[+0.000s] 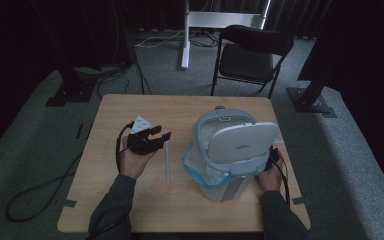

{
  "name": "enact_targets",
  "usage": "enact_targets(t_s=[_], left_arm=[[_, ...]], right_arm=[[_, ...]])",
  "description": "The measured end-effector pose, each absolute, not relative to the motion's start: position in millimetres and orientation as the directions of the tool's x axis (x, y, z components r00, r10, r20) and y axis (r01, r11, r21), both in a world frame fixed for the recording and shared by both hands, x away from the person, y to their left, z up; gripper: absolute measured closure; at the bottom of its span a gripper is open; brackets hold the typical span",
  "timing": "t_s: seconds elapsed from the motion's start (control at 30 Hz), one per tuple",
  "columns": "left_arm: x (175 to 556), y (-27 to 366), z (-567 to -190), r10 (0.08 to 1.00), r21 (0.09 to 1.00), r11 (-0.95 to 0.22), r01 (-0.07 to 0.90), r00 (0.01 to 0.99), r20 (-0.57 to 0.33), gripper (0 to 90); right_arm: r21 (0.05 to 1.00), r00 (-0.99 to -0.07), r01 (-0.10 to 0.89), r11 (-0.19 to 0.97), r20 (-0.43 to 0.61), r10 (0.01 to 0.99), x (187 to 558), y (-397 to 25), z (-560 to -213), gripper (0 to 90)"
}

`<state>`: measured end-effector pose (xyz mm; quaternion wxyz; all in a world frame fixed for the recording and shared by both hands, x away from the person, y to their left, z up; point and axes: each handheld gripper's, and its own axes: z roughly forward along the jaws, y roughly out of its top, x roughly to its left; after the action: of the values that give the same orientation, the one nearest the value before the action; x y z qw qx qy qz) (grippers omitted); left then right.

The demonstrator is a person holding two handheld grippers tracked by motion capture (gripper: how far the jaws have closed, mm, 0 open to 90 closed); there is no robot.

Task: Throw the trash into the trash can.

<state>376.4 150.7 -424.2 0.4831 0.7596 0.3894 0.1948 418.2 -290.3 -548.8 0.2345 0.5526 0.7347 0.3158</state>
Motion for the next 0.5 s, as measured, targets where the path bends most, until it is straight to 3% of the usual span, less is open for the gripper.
enact_targets(t_s=[0.5], left_arm=[[369.2,147.0,-453.3,0.782,0.855,-0.26,0.449,0.617,-0.086,45.1]], right_arm=[[0.723,-0.278,0.664,0.189,0.005,0.961,418.0,-290.2,-548.8,13.3]])
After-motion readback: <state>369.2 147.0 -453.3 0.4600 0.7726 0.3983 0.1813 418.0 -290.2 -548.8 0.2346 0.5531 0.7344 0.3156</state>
